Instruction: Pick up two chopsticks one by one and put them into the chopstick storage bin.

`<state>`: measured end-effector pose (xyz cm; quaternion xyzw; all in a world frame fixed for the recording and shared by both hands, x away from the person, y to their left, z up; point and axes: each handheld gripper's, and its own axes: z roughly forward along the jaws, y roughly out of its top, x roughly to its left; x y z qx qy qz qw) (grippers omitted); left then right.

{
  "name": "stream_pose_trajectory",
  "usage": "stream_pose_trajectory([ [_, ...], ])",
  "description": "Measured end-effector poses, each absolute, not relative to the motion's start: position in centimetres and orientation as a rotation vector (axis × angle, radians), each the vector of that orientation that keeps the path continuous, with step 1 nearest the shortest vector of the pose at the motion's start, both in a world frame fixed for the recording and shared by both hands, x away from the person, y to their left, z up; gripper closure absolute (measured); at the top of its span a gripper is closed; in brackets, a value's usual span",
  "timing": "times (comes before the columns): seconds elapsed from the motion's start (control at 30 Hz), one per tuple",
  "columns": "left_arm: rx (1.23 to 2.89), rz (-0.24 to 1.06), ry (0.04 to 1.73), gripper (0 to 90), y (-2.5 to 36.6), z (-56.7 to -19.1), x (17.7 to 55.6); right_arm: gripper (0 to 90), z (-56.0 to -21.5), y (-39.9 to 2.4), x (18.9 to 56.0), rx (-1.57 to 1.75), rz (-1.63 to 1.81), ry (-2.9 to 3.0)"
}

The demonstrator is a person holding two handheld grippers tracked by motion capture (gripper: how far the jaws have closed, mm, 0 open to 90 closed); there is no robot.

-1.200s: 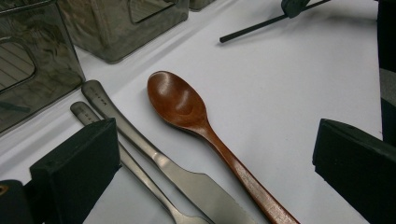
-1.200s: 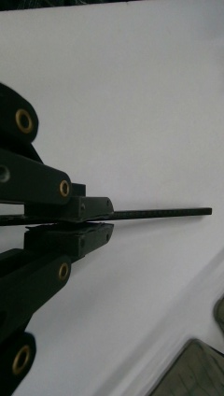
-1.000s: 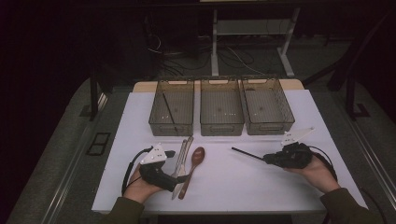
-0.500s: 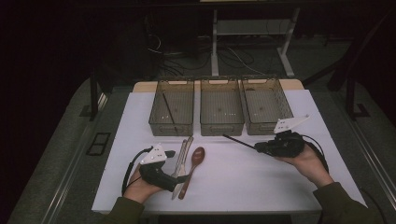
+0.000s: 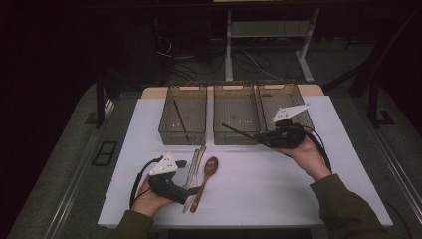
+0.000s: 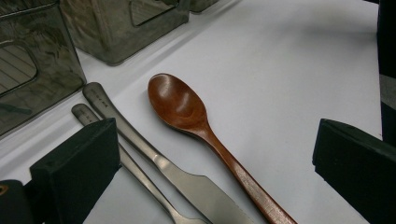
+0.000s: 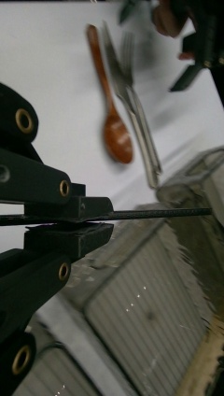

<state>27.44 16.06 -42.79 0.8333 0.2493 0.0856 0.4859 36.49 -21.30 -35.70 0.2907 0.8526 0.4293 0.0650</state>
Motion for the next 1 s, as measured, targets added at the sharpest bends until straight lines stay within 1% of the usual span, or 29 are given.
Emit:
stream_pose_trajectory([
  [0.47,2.026,0.201,0.603,0.0,15.9,-42.8,27.4,85.0,-33.6,-14.9,41.1,0.935,1.258,2.547],
  [0.67,2.027,0.207,0.600,0.4,16.0,-42.7,27.4,84.9,-33.7,-12.1,43.4,0.958,1.255,2.546],
  [1.0,2.013,0.204,0.592,0.6,16.1,-42.6,27.4,84.9,-35.2,-7.9,47.1,1.049,1.211,2.558],
])
